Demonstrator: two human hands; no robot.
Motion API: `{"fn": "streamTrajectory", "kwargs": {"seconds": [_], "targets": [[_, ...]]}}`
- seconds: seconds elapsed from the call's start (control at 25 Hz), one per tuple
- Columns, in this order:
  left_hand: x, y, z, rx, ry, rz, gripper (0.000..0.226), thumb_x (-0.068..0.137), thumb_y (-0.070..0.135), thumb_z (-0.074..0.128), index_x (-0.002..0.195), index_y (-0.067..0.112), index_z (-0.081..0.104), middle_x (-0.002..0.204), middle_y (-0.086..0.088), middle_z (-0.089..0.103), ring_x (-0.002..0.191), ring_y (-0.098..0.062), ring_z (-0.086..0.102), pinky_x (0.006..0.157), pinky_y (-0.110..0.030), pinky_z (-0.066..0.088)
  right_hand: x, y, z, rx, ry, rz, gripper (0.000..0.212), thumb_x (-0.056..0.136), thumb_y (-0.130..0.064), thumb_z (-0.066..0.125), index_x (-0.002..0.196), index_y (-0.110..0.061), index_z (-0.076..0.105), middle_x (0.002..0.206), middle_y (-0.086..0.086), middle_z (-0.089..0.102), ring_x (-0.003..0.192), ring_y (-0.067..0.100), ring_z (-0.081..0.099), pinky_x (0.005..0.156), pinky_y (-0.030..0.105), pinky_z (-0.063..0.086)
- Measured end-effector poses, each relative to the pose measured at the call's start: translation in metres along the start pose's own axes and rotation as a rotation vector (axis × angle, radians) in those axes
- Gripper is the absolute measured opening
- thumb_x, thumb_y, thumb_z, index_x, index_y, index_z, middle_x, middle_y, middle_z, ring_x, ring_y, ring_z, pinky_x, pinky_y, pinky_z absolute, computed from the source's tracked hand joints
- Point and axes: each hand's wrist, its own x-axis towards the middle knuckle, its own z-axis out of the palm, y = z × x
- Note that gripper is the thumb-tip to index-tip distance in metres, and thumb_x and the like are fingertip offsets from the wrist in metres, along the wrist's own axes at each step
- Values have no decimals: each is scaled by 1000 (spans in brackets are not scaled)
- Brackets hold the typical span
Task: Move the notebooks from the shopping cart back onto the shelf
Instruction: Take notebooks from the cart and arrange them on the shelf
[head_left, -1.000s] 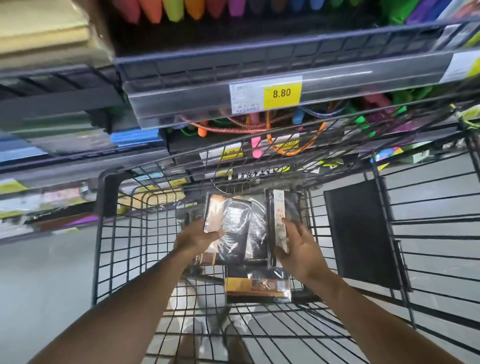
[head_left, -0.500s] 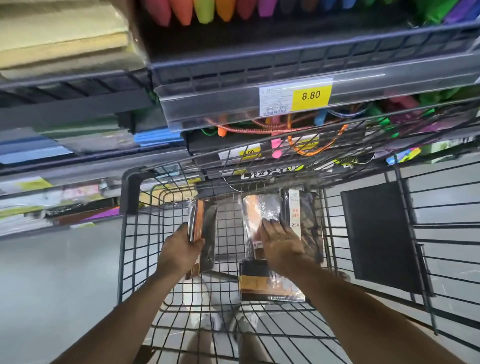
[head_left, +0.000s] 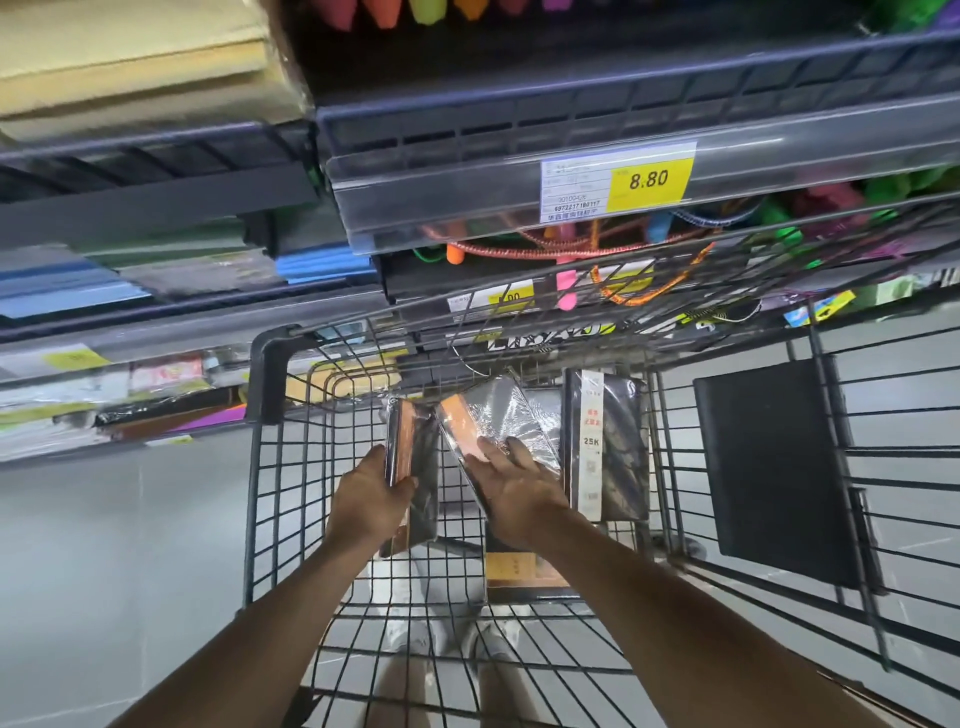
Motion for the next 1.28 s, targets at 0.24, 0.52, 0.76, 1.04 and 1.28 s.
{"fn": "streamTrajectory", "kwargs": {"seconds": [0.24, 0.52, 0.76, 1.04, 1.28], "targets": [[-3, 2, 0, 24, -12, -45, 25, 92, 27, 68, 113, 19, 56, 95, -2, 71, 73, -21, 68, 57, -28, 51, 11, 26, -21, 295, 136, 393, 94, 94, -30, 62, 160, -10, -2, 152, 25, 35, 137, 40, 39, 113, 47, 39], [-7, 10, -5, -57, -83, -88, 29, 89, 26, 70, 113, 24, 53, 89, 5, 66, 70, -4, 60, 55, -22, 45, 13, 20, -28, 433, 133, 431, 62, 89, -30, 69, 139, -7, 38, 116, 10, 57, 107, 29, 57, 91, 38, 52], [-8, 16, -9, -124, -174, -166, 32, 87, 17, 70, 113, 23, 53, 90, 4, 68, 79, -16, 66, 65, -29, 49, 9, 15, -40, 1017, 92, 517, 43, 90, -11, 71, 122, -15, 42, 121, 7, 58, 97, 20, 57, 59, 6, 48], [-11, 14, -1, -397, -261, -332, 46, 91, -17, 49, 123, 15, 52, 97, -13, 68, 63, -15, 74, 52, -32, 59, 3, -5, -20, 1176, -91, 521, 76, 91, 2, 64, 156, -11, 27, 147, 8, 49, 137, 31, 46, 114, 42, 39], [-23, 15, -15, -478, -254, -350, 46, 97, -6, 49, 134, 22, 49, 110, -14, 70, 91, -31, 74, 70, -50, 64, -23, -8, -31, 1209, -22, 567, 75, 96, 8, 56, 159, -8, 19, 144, 18, 50, 128, 31, 55, 105, 36, 46]]}}
